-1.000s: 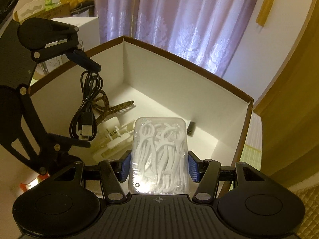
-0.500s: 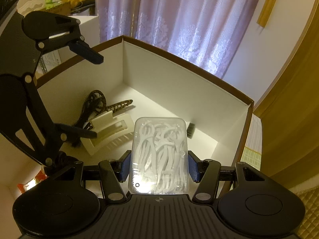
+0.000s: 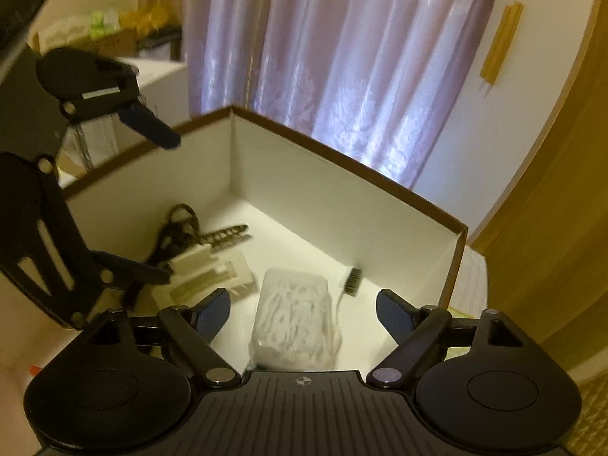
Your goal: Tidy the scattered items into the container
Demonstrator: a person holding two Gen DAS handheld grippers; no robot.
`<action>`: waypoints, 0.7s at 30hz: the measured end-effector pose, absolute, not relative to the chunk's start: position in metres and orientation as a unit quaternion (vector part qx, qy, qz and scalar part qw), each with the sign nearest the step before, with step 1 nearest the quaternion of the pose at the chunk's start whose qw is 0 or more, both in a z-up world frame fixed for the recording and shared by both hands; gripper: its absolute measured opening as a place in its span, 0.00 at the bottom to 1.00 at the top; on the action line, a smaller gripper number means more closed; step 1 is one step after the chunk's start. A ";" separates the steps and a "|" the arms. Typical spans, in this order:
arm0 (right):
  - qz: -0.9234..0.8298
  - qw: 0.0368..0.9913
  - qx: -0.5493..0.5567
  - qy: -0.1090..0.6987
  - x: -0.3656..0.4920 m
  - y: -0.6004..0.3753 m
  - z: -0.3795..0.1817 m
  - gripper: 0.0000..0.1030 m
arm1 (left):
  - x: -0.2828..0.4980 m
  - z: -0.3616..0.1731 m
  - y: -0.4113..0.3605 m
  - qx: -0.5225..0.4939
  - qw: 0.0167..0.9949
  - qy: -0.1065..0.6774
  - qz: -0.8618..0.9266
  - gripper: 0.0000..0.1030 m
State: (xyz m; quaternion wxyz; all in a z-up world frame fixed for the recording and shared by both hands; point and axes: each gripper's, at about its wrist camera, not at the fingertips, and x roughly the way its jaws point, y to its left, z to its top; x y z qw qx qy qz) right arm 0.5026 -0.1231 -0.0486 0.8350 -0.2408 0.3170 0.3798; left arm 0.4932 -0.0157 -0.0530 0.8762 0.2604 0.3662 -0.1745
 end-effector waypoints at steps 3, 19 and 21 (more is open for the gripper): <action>0.390 0.832 -0.237 0.315 0.492 -0.131 -0.043 0.83 | 0.485 -0.046 -0.014 0.248 0.881 0.362 -0.175 0.94; 0.411 0.841 -0.143 0.321 0.401 -0.188 0.000 0.98 | 0.407 0.016 -0.017 0.123 0.917 0.357 -0.131 0.95; 0.406 0.844 -0.131 0.325 0.390 -0.193 0.006 0.98 | 0.394 0.023 -0.016 0.105 0.919 0.364 -0.113 0.95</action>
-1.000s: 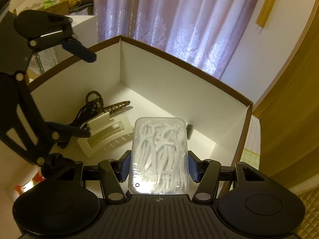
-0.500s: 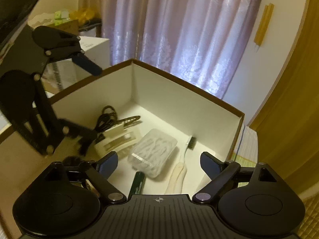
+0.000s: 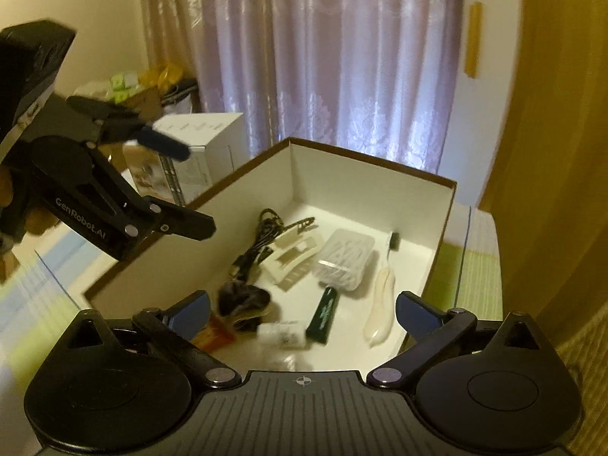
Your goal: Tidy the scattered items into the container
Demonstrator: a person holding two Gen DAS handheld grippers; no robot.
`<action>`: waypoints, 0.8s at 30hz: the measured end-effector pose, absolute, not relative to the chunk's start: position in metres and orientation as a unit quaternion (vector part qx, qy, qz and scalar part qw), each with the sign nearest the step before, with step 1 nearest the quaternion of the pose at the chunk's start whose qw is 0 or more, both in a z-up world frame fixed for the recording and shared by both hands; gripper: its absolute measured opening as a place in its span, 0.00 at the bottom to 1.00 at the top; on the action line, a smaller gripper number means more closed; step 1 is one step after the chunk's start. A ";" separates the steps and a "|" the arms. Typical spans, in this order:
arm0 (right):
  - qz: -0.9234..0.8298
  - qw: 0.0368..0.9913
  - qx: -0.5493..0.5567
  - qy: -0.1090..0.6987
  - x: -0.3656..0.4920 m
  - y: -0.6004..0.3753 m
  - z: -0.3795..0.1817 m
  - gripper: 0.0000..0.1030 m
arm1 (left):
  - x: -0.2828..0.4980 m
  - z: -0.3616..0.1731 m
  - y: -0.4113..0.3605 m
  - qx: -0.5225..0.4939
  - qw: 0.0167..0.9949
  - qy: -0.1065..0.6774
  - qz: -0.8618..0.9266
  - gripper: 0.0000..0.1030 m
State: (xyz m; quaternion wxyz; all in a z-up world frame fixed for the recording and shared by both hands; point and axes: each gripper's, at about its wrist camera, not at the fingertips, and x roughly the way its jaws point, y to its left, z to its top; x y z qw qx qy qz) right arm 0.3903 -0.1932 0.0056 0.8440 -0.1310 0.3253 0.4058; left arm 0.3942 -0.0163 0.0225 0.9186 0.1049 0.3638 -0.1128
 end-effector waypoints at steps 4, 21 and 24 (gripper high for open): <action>0.390 0.852 -0.117 0.330 0.367 -0.203 0.015 0.98 | 0.365 0.034 -0.015 0.068 0.922 0.377 -0.062 0.95; 0.309 0.885 -0.061 0.343 0.265 -0.230 0.034 0.98 | 0.230 0.060 -0.046 0.047 0.926 0.372 0.045 0.99; 0.310 0.885 -0.055 0.344 0.250 -0.233 0.037 0.98 | 0.212 0.062 -0.053 0.050 0.925 0.371 0.066 0.99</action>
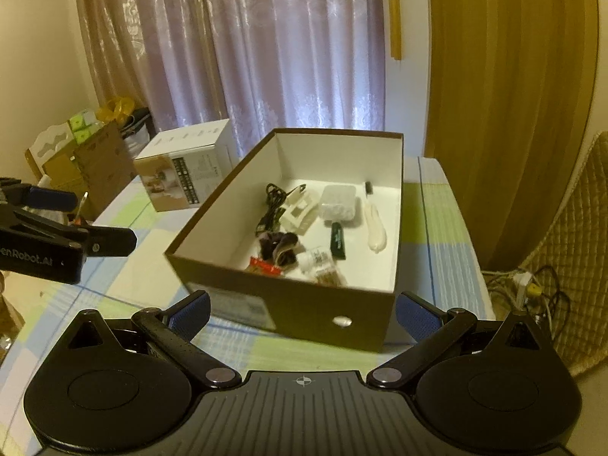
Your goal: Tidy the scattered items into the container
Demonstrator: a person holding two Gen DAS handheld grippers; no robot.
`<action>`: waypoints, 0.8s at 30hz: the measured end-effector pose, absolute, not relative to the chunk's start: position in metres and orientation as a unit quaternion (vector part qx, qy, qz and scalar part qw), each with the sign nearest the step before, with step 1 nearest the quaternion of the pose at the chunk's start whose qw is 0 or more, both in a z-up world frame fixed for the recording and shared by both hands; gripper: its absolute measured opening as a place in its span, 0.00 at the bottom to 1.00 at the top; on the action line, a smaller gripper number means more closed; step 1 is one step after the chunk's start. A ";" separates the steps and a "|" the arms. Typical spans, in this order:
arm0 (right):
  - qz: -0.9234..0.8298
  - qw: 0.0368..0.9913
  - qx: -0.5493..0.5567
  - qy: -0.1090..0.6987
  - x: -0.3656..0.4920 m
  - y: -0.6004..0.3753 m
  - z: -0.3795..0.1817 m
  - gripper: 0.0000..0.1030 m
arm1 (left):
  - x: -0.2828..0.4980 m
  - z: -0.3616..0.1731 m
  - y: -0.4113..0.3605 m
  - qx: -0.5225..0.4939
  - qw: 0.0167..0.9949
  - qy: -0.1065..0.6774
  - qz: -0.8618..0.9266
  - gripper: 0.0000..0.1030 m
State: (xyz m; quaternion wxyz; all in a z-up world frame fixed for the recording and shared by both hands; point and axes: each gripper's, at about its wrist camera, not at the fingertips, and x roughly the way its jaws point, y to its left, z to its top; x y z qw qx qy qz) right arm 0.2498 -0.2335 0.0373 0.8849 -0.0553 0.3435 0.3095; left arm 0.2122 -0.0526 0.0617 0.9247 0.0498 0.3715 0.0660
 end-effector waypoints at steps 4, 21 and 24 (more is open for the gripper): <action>0.300 0.889 -0.045 0.344 0.234 -0.240 0.041 0.98 | 0.191 0.062 -0.056 0.040 0.921 0.382 0.065 0.99; 0.297 0.885 -0.049 0.356 0.186 -0.266 0.043 0.98 | 0.136 0.056 -0.080 0.030 0.910 0.405 0.085 0.99; 0.295 0.884 -0.049 0.359 0.182 -0.270 0.043 0.98 | 0.132 0.053 -0.085 0.031 0.907 0.410 0.086 0.99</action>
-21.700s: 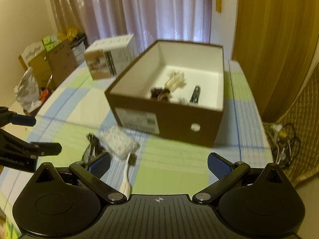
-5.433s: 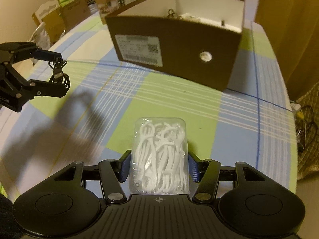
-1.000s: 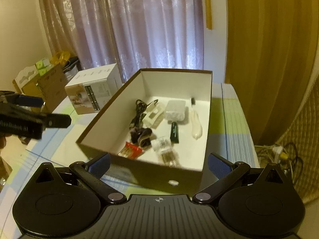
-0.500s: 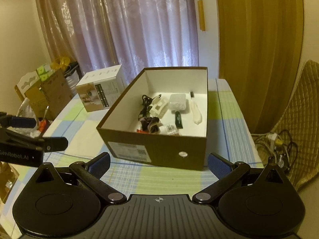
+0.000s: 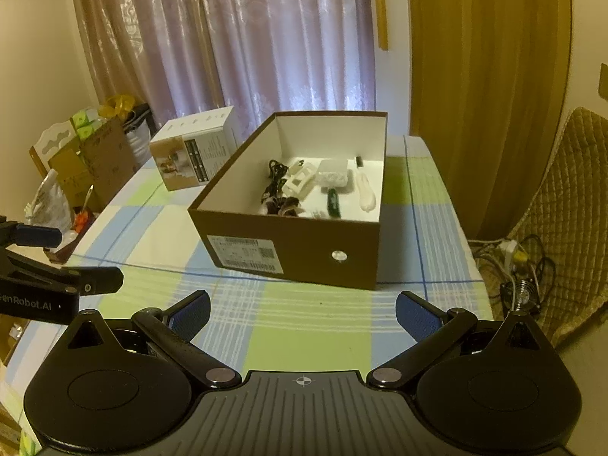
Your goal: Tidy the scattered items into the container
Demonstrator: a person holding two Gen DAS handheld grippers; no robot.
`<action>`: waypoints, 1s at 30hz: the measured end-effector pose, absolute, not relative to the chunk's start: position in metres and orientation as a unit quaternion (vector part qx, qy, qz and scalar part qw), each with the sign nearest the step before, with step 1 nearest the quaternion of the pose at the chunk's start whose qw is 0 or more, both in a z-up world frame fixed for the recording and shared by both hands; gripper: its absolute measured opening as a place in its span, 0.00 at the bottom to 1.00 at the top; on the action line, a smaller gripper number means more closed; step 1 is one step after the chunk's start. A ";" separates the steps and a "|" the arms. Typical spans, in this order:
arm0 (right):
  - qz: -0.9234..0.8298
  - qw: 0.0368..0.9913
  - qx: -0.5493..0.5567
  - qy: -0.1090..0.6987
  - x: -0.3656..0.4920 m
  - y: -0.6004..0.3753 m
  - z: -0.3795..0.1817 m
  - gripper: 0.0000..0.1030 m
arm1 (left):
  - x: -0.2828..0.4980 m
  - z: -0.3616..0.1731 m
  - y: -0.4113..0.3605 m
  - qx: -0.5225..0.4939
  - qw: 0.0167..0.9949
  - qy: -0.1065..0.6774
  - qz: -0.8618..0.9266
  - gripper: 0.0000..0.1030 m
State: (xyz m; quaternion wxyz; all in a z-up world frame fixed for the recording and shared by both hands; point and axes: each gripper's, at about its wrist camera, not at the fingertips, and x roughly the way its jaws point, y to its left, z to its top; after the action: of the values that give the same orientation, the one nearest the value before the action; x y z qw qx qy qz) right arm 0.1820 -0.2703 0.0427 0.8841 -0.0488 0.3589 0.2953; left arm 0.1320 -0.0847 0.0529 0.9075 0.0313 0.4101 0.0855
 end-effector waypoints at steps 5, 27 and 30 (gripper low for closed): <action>0.297 0.882 -0.049 0.363 0.178 -0.273 0.043 0.98 | 0.127 0.050 -0.090 0.033 0.906 0.414 0.086 0.99; 0.300 0.866 -0.054 0.397 0.166 -0.276 0.031 0.98 | 0.121 0.037 -0.100 0.044 0.897 0.432 0.081 0.99; 0.299 0.865 -0.057 0.399 0.165 -0.275 0.029 0.98 | 0.122 0.034 -0.100 0.043 0.896 0.435 0.082 0.99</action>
State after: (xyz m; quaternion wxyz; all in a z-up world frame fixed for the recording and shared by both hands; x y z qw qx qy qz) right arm 0.1649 -0.2747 0.0291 0.8652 -0.0566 0.3987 0.2989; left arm 0.1219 -0.1001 0.0343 0.8958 0.0432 0.4346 0.0822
